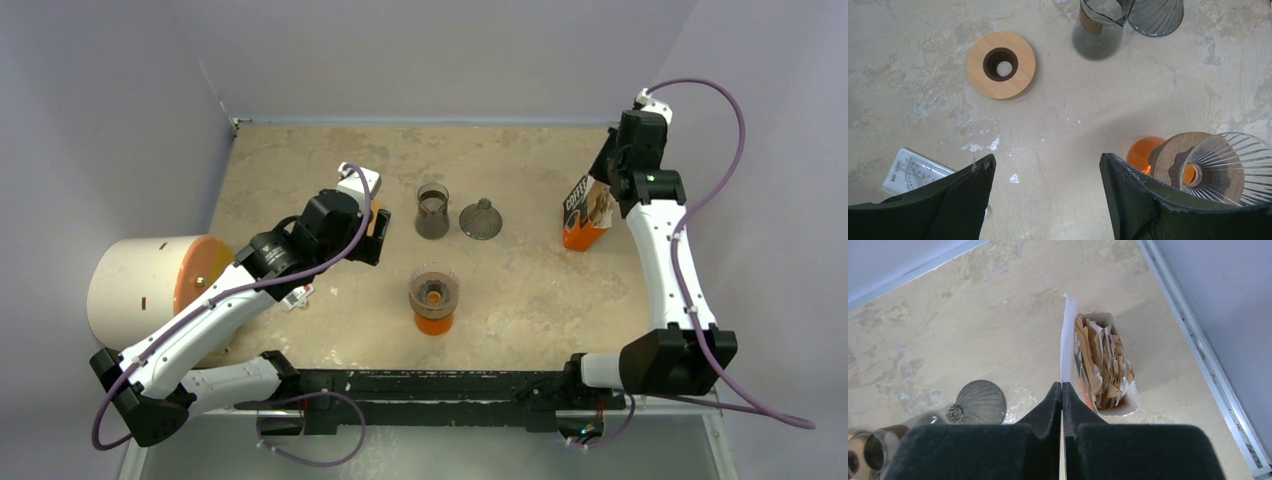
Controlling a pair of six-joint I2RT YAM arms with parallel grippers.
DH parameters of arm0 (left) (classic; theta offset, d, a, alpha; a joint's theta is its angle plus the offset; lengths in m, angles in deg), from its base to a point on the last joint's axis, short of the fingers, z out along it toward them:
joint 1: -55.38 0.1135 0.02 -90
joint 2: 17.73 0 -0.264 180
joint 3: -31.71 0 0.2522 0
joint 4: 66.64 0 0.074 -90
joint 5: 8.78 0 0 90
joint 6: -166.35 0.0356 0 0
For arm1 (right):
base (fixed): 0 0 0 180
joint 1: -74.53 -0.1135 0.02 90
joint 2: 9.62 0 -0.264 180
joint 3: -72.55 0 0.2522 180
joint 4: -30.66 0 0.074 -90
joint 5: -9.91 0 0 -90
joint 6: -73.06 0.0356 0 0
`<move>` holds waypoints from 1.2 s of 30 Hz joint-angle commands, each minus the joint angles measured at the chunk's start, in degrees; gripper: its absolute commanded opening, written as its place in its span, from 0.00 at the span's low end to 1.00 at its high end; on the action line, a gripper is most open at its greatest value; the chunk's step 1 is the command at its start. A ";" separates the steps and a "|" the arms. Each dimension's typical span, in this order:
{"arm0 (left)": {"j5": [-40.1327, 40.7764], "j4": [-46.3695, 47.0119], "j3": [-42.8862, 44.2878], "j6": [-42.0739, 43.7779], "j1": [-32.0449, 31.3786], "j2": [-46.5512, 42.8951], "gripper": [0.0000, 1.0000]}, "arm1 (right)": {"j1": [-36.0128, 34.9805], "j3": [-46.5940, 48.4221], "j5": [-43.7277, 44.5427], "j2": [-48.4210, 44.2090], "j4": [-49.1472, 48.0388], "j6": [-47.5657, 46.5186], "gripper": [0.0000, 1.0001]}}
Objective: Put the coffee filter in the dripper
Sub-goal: Pick up the coffee filter from the coffee filter holder.
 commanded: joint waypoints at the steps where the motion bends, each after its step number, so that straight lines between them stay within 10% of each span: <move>1: -0.06 1.82 -0.36 0.46 0.39 -0.83 0.75 | 0.22 3.14 -5.35 -3.19 0.15 0.54 0.00; 20: -1.93 2.26 -0.45 -0.81 0.39 -0.76 0.74 | -0.15 0.08 -36.01 -12.29 -6.70 1.89 0.00; 36: -13.35 7.64 0.02 -12.28 0.38 -4.12 0.77 | -3.98 -13.77 -61.51 -19.38 -35.91 19.40 0.00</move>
